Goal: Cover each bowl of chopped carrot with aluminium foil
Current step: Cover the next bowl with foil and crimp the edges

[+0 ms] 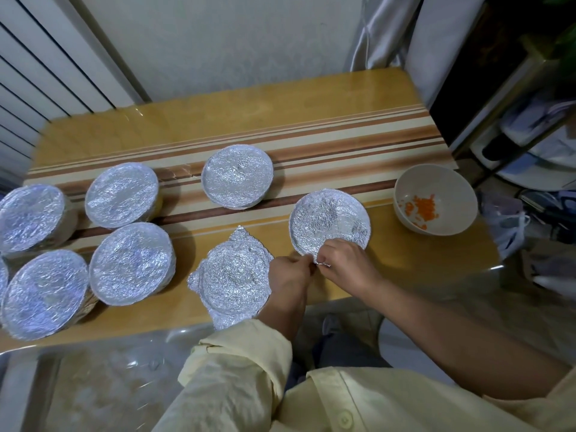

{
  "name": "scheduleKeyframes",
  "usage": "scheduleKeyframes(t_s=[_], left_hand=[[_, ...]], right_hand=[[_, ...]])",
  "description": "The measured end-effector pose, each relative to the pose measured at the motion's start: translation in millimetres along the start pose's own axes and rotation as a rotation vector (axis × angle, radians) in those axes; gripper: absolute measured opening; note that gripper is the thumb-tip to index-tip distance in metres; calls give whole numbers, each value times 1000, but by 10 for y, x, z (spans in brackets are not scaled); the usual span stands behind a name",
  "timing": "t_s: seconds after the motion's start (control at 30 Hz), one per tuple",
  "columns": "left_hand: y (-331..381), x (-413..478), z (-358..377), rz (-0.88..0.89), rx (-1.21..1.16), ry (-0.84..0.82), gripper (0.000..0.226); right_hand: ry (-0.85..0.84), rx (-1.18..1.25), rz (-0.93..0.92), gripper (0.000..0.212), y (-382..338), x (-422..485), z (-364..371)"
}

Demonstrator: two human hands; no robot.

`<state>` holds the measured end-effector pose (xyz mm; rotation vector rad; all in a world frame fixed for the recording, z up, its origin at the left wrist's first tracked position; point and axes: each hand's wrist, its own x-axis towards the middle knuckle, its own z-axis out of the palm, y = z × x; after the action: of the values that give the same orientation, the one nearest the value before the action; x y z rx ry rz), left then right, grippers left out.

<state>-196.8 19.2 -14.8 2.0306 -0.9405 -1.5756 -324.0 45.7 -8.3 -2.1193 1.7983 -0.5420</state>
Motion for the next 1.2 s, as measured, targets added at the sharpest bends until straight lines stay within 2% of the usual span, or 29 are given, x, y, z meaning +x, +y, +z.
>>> scheduleKeyframes(t_s=[0.13, 0.27, 0.37, 0.47, 0.67, 0.83, 1.07, 1.2], left_hand=[[23, -76, -30, -70, -75, -10, 31], [53, -26, -16, -56, -34, 24, 30], [94, -10, -12, -17, 53, 27, 21], [107, 44, -33, 17, 109, 2, 31], [131, 182, -96, 51, 172, -7, 22], [-40, 123, -23, 30, 91, 17, 53], [10, 110, 56, 38, 122, 1, 33], [-32, 117, 46, 58, 149, -19, 44]], right_hand=[[-13, 9, 1, 23, 14, 7, 6], [-22, 27, 2, 23, 10, 12, 16], [-20, 41, 6, 22, 14, 35, 6], [-33, 45, -14, 21, 30, 21, -19], [-34, -14, -44, 28, 77, -45, -38], [0, 3, -36, 22, 18, 10, -12], [-14, 28, -14, 22, 26, 27, -23], [-4, 32, -15, 22, 24, 28, -11]])
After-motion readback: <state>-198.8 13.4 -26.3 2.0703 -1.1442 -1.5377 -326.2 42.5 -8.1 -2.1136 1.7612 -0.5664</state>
